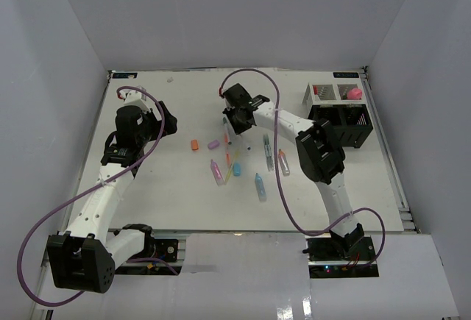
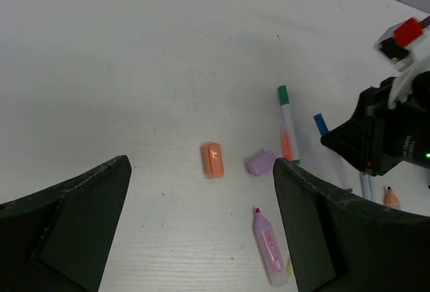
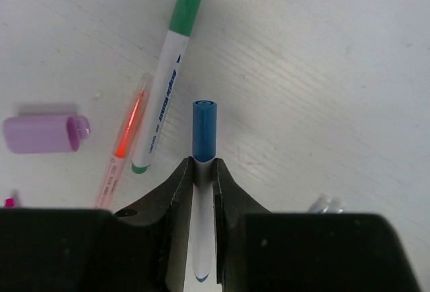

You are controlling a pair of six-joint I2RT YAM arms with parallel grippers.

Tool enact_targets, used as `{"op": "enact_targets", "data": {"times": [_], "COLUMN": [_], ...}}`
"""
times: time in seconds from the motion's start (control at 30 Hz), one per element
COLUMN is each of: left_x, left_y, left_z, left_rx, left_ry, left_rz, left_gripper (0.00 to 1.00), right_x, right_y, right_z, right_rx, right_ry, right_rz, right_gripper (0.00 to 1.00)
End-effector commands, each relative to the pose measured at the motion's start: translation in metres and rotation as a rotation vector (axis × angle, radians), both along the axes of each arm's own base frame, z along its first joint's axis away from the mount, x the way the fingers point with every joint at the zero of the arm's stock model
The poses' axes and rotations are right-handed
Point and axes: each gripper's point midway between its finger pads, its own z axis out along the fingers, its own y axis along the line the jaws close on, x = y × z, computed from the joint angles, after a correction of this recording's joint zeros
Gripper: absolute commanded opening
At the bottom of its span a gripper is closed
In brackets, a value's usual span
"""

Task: Sort the stationery into containers
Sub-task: Pick up the pen from the center of the board, then place the pen in the storage box.

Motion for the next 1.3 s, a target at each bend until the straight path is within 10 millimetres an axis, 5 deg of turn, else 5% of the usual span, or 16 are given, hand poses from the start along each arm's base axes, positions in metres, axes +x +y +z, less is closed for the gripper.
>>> {"op": "enact_targets", "data": {"times": [0.0,0.23,0.37,0.4,0.43,0.47,0.53,0.83,1.0,1.17,1.27], "left_x": [-0.001,-0.001,-0.002,-0.002,-0.002,-0.002,-0.002,-0.001,0.0,0.001,0.001], "left_y": [0.001,0.001,0.001,0.001,0.001,0.001,0.001,0.001,0.001,0.0,0.0], "left_z": [0.001,0.003,0.003,0.003,0.003,0.003,0.002,-0.002,-0.005,-0.006,-0.004], "left_rx": [0.005,0.003,0.001,0.001,0.001,0.001,0.001,0.007,0.011,0.008,0.006], "left_ry": [-0.006,-0.011,-0.01,-0.012,-0.01,-0.01,-0.009,0.003,0.01,0.015,0.011], "left_rz": [-0.003,-0.002,-0.003,-0.003,-0.003,-0.003,-0.003,-0.005,-0.004,-0.005,-0.007], "left_gripper": [0.98,0.98,0.98,0.98,0.98,0.98,0.98,0.98,0.98,0.98,0.98], "right_x": [0.031,0.075,0.085,0.089,0.089,0.093,0.096,0.129,0.145,0.14,0.13], "right_y": [-0.004,-0.109,-0.2,-0.211,-0.225,-0.245,-0.268,-0.316,-0.321,-0.321,-0.317], "right_z": [0.138,0.242,0.258,0.279,0.263,0.277,0.276,0.238,0.206,0.182,0.192], "right_rx": [0.177,0.295,0.339,0.368,0.351,0.37,0.366,0.327,0.321,0.302,0.316], "right_ry": [-0.267,-0.652,-0.845,-0.912,-0.914,-0.991,-1.058,-1.12,-1.077,-1.033,-1.02], "right_rz": [-0.037,-0.258,-0.441,-0.464,-0.491,-0.528,-0.574,-0.667,-0.684,-0.684,-0.669], "right_gripper": [0.1,0.09,0.09,0.09,0.1,0.09,0.1,0.11,0.17,0.4,0.57]}}
